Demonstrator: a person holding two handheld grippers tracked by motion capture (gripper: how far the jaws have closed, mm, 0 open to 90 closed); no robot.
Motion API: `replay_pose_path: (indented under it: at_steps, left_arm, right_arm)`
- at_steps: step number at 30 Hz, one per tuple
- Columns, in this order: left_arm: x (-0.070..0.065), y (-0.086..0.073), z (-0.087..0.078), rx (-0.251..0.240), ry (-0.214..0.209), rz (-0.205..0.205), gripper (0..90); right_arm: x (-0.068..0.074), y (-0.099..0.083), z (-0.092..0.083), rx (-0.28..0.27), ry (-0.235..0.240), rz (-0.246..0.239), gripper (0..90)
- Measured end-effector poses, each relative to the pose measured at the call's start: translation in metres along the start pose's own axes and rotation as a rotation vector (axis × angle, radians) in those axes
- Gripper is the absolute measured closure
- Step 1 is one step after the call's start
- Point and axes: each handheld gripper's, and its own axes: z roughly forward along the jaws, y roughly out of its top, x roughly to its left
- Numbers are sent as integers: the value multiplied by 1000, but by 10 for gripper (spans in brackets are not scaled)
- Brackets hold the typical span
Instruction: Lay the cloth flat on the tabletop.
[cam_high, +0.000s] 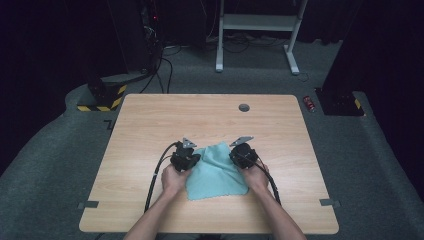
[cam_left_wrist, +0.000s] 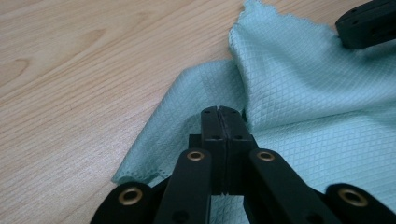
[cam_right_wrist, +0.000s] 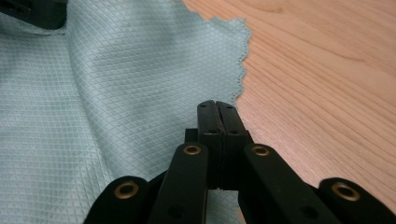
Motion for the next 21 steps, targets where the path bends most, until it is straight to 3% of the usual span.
replay_pose_path:
  at_steps: [7,11,14,16,21]
  left_arm:
    - [8,11,-17,-39,-9,-26,900]
    - [15,13,-21,-64,-12,-58,900]
    - [19,10,-15,-35,-8,-66,890]
    - [17,9,-15,-27,-3,-53,804]
    - [13,6,-24,-40,-39,-51,607]
  right_arm:
    - [-11,-13,-21,-60,16,55,900]
    - [-11,-18,-23,-53,17,49,900]
    - [-12,-21,-19,-12,22,45,879]
    - [-13,-21,-17,-16,23,49,822]
    - [-16,-12,-16,-49,-6,86,701]
